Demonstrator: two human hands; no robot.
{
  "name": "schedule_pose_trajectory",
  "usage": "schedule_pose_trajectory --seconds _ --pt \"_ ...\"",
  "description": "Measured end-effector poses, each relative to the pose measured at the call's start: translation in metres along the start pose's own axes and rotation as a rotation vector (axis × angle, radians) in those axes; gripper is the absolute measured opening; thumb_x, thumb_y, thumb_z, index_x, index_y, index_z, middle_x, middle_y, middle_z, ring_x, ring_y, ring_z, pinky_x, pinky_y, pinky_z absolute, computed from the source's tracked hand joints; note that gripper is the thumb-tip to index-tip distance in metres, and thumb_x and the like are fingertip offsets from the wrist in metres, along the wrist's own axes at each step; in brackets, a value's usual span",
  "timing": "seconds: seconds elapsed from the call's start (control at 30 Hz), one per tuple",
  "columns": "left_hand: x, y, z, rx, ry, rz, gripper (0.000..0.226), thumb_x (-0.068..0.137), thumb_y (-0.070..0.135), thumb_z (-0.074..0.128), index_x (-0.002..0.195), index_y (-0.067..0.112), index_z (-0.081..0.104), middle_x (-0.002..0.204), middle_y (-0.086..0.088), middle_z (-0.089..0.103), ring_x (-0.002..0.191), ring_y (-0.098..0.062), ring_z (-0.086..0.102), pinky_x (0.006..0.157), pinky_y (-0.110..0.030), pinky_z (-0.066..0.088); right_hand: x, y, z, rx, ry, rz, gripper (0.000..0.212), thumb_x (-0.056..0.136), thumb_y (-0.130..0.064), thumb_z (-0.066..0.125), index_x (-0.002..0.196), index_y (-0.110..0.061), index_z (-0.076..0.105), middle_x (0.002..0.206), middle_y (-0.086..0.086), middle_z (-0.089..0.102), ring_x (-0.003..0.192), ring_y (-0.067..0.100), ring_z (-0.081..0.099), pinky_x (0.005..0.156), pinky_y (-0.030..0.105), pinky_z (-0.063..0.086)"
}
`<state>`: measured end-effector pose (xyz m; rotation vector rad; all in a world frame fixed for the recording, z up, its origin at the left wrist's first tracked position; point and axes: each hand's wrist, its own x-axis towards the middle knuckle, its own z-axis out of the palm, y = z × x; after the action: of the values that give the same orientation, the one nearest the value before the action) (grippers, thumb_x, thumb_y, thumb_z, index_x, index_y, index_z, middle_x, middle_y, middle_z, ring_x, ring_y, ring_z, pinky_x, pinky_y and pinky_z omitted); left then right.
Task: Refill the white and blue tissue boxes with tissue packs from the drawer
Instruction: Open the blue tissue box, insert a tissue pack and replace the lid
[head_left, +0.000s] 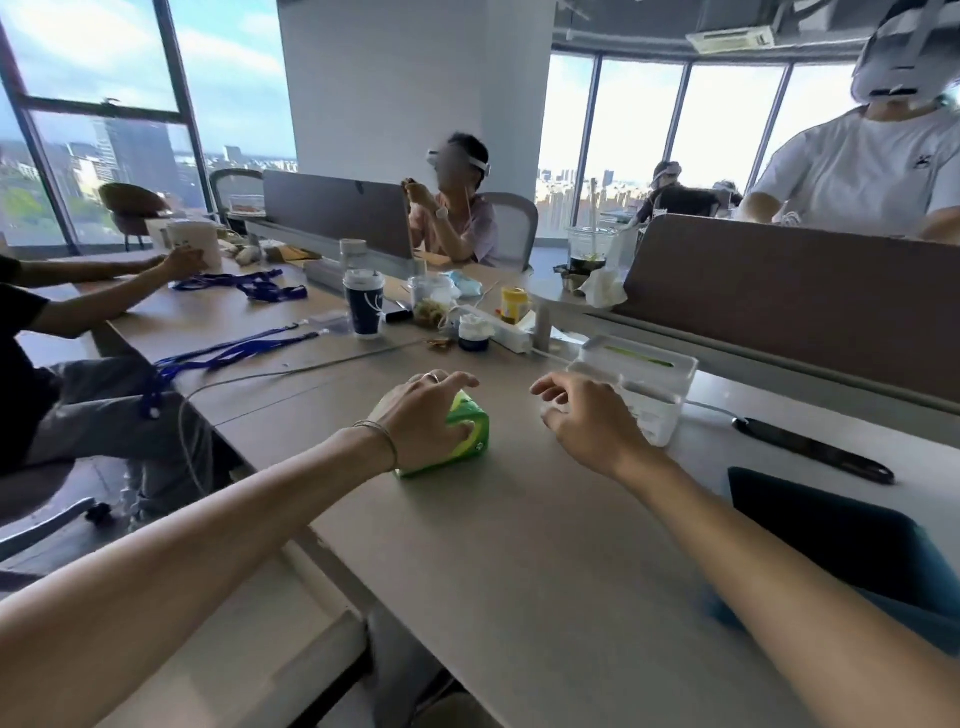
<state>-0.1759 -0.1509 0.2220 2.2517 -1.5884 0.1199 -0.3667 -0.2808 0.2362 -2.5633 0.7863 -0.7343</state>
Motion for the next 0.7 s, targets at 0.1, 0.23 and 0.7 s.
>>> schedule_pose_trajectory --seconds 0.1,0.23,0.7 --pt "0.005 -0.035 0.006 0.034 -0.07 -0.099 0.076 0.08 0.058 0.066 0.147 0.033 0.039 0.144 -0.007 0.049 0.129 -0.028 0.049 0.103 -0.04 0.045 0.018 -0.009 0.019 0.0 -0.029 -0.006 0.028 0.091 -0.02 0.06 0.118 -0.023 0.069 0.111 0.0 0.07 0.106 0.018 0.064 0.091 0.034 0.051" --pt "0.012 -0.059 0.017 0.057 -0.156 -0.197 0.095 0.066 0.074 0.066 0.147 0.035 0.035 0.137 -0.008 0.051 0.124 -0.028 0.052 0.098 -0.041 0.048 0.03 -0.017 0.035 0.003 -0.058 -0.017 0.028 0.092 -0.019 0.06 0.119 -0.021 0.068 0.115 0.002 0.071 0.108 0.017 0.064 0.088 0.028 0.047" --pt "0.007 -0.055 0.017 -0.04 0.003 -0.115 0.09 0.06 0.063 0.079 0.138 0.034 0.046 0.105 0.002 0.053 0.105 -0.025 0.055 0.082 -0.036 0.05 0.033 -0.012 0.035 -0.044 -0.104 -0.067 0.04 0.088 -0.022 0.067 0.128 -0.025 0.062 0.133 0.003 0.063 0.115 0.02 0.061 0.095 0.035 0.049"
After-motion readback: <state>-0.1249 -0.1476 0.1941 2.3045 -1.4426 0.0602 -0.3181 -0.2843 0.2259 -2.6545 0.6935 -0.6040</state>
